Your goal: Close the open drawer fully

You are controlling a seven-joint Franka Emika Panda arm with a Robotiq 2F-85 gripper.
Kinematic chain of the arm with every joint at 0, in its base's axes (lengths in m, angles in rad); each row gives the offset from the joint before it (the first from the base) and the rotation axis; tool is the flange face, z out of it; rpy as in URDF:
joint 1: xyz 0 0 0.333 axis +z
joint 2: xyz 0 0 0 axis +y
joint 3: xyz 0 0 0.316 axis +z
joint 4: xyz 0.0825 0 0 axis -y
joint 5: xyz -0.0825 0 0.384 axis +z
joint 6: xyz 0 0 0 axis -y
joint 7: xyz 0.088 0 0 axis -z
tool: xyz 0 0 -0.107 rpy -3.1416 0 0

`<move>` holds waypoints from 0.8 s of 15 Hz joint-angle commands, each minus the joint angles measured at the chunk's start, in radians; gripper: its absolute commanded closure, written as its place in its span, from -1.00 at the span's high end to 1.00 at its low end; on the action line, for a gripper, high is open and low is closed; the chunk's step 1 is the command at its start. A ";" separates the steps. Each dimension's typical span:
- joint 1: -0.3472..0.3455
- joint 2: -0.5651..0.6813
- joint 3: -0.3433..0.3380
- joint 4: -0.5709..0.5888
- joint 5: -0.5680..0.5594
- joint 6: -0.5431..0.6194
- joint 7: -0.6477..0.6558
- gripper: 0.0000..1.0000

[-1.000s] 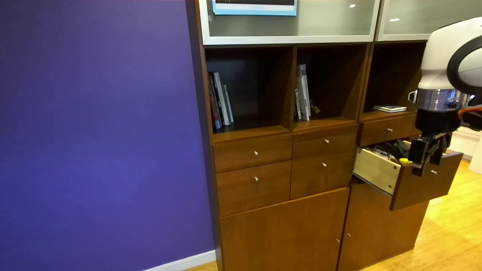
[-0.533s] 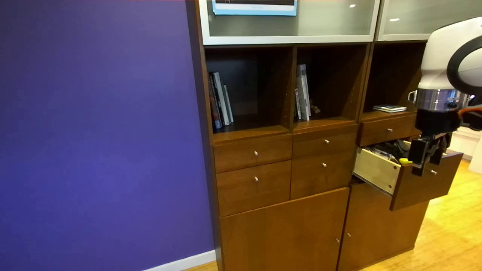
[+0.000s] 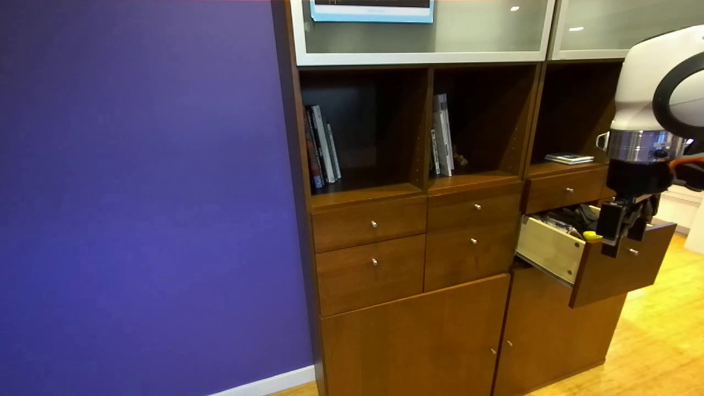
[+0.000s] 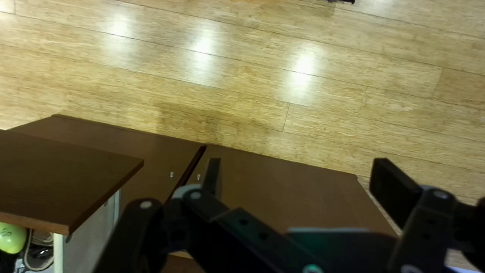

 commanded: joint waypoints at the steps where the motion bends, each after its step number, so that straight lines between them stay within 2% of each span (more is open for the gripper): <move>1: 0.012 0.001 -0.010 0.002 -0.006 -0.003 0.006 1.00; 5: -0.003 0.015 -0.026 0.010 -0.023 0.021 -0.008 1.00; 12: -0.132 0.137 -0.199 0.029 -0.180 0.213 -0.128 1.00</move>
